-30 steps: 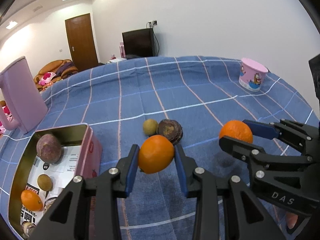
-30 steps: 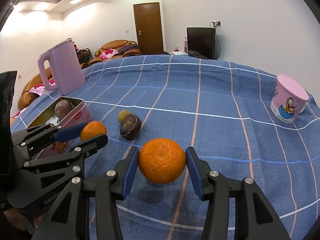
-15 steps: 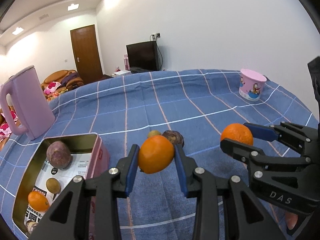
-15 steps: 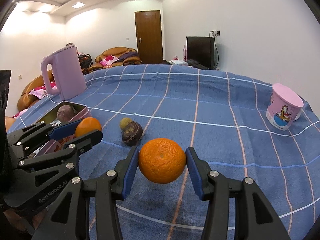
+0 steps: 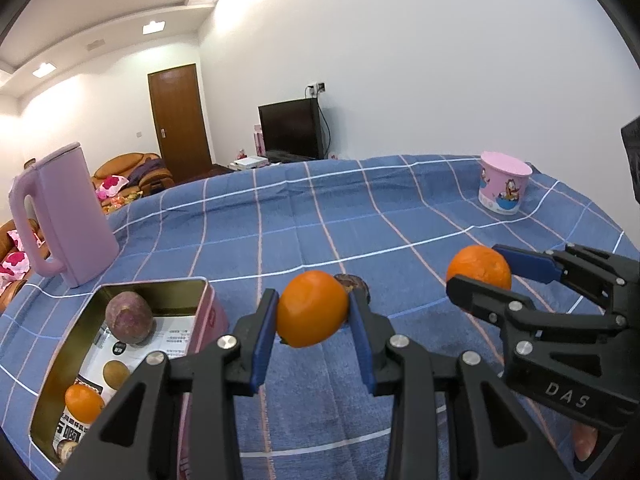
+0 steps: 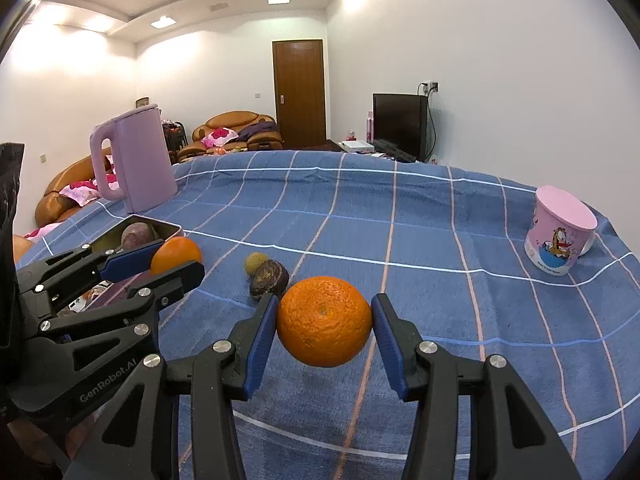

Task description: Organize fruits

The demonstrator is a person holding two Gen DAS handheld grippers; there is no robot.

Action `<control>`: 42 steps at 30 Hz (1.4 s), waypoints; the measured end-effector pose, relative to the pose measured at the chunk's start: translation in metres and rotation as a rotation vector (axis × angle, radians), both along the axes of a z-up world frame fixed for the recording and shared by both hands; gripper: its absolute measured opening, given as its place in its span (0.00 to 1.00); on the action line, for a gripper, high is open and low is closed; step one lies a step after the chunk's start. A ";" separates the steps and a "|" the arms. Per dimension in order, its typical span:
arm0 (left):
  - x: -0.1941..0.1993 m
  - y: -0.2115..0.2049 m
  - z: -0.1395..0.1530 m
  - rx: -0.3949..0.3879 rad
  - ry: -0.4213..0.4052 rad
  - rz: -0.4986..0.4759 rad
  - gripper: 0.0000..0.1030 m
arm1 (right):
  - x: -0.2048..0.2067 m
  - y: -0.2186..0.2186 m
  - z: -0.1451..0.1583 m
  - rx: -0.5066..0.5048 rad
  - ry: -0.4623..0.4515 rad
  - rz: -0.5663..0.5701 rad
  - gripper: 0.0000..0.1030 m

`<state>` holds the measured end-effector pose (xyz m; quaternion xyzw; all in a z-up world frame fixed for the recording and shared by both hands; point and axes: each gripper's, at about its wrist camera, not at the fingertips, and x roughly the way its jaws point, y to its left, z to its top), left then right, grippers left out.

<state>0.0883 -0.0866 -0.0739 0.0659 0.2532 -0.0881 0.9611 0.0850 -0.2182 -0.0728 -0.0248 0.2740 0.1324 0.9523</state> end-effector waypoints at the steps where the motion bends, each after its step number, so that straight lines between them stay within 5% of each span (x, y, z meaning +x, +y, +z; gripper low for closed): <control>1: 0.000 0.000 0.000 -0.001 -0.003 0.001 0.36 | 0.000 0.000 0.000 0.000 -0.003 0.000 0.49; 42: -0.022 0.013 0.011 -0.056 -0.135 0.036 0.36 | -0.021 -0.006 0.011 0.015 -0.132 -0.016 0.49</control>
